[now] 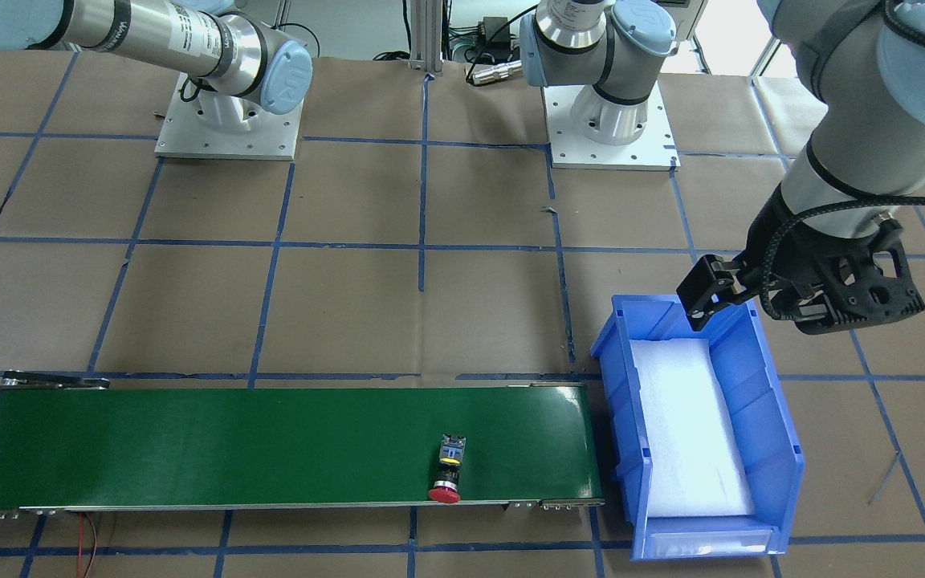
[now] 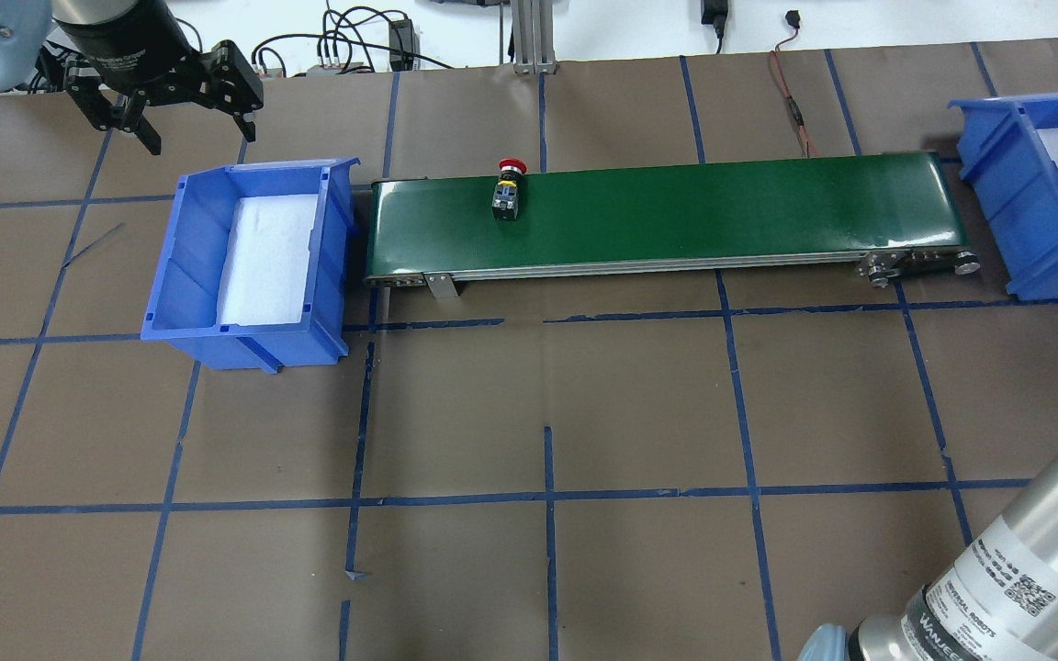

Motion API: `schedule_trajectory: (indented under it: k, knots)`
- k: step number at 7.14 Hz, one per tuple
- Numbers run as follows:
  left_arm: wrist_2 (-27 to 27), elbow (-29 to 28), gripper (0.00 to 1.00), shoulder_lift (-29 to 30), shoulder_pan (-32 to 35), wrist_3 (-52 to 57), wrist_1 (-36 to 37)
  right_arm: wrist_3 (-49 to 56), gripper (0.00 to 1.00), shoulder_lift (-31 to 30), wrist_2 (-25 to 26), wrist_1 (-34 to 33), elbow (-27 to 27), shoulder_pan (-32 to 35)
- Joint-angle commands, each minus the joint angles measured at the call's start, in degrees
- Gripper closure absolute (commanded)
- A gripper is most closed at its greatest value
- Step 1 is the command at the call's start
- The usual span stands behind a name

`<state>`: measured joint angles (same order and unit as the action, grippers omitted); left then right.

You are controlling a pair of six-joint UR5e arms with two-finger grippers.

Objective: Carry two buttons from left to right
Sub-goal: 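Release the yellow button and move the right gripper back over the conveyor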

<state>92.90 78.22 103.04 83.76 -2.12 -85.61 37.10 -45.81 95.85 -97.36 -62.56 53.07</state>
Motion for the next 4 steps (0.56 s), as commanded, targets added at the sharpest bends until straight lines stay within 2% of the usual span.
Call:
schedule_trajectory:
  k: [1, 3, 4]
  knots:
    - [0.01, 0.01, 0.0, -0.03, 0.08, 0.01, -0.17, 1.03, 0.36, -2.25, -0.48, 0.42, 0.69, -0.16]
    - [-0.26, 1.4, 0.0, -0.03, 0.52, 0.01, 0.18, 1.39, 0.25, -7.42, -1.79, 4.62, 1.74, 0.45]
    - [-0.26, 1.93, 0.0, -0.38, 0.44, 0.01, 0.27, 2.26, 0.25, -9.02, -4.15, 4.64, 1.74, 1.32]
